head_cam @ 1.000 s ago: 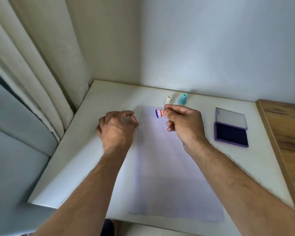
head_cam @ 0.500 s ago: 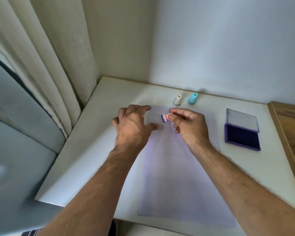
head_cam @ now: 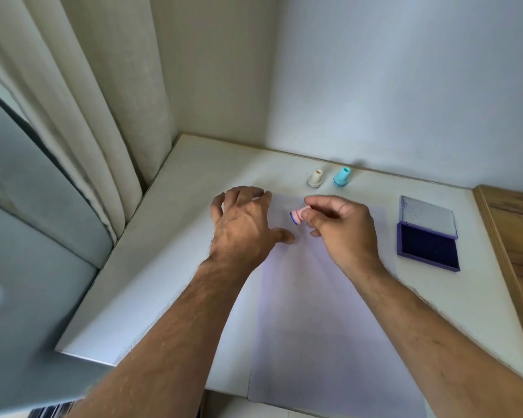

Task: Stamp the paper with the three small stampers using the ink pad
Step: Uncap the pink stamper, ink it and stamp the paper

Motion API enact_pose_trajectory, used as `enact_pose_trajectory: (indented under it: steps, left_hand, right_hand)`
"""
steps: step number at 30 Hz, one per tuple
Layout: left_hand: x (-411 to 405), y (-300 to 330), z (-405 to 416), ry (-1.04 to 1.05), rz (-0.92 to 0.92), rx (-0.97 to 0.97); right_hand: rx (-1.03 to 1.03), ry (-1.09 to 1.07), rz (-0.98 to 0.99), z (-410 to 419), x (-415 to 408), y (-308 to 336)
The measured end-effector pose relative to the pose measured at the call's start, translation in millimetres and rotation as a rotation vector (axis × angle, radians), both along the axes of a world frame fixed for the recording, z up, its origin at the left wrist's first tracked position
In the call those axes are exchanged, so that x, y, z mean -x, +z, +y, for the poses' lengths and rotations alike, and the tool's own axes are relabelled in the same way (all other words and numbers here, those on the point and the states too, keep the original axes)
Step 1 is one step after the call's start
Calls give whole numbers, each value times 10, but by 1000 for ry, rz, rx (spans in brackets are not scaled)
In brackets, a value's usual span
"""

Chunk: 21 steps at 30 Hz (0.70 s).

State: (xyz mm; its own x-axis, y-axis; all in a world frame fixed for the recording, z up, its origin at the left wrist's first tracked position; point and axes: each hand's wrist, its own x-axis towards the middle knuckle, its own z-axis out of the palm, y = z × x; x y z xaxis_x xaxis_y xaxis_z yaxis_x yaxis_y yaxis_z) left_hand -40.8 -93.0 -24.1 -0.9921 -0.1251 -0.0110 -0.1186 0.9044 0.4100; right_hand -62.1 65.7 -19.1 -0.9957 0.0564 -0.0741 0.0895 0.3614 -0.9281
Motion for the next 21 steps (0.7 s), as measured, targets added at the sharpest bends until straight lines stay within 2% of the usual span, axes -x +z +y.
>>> enact_pose_trajectory:
  steps: [8, 21]
  left_hand:
    - [73, 5, -20, 74, -56, 20]
    - [104, -113, -7, 76, -71, 50]
  right_hand:
    - [-173, -17, 158, -389, 315, 13]
    - [-350, 34, 156, -505, 316, -2]
